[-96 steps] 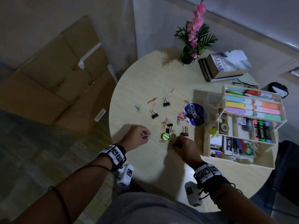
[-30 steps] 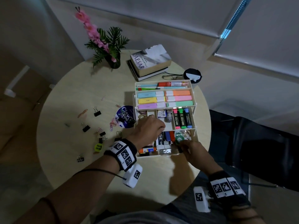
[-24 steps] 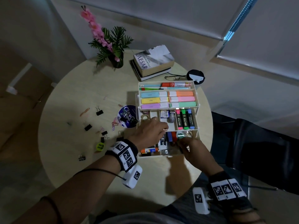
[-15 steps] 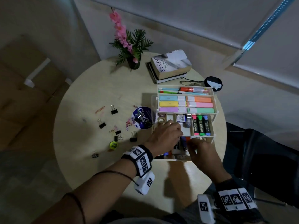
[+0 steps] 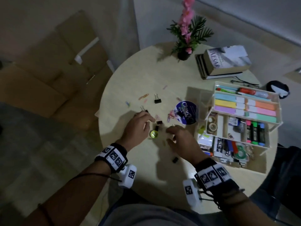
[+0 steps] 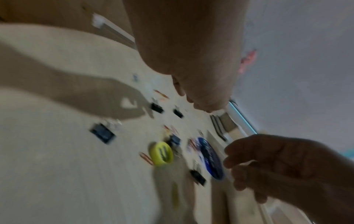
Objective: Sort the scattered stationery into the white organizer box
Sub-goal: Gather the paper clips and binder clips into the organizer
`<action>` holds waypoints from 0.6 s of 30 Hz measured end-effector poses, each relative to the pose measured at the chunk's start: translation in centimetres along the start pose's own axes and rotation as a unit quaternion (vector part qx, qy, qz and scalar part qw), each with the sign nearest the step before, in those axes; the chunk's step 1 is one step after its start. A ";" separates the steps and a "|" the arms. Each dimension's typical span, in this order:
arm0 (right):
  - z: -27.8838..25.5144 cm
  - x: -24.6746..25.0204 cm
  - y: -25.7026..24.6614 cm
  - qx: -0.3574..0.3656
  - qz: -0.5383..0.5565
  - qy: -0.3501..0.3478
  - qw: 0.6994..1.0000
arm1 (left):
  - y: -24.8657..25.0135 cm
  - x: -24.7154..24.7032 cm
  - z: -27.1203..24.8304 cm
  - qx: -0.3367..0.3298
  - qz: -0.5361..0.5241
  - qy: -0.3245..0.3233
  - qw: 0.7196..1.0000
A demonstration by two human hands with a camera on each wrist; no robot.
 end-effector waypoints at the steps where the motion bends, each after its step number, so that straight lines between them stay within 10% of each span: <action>1: 1.6 -1.2 -0.4 -0.001 -0.008 -0.021 1.000 | -1.5 0.7 -0.7 0.023 -0.005 -0.004 1.000; 9: 6.8 -7.7 -2.3 -0.010 -0.160 -0.071 0.985 | -6.0 1.6 -3.9 0.054 -0.041 -0.119 0.991; 18: 4.4 -6.0 -1.5 -0.029 -0.039 -0.010 0.999 | -4.8 0.4 -0.6 0.000 -0.040 -0.171 0.984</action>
Point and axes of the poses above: each hand's wrist, its own z-axis towards the middle knuckle, its own x-axis out of the back of the hand, y = z × x, the point moved 6 cm from there along z, towards the middle knuckle, and after that the axes turned 13 degrees about -y, right-handed, at the moved point
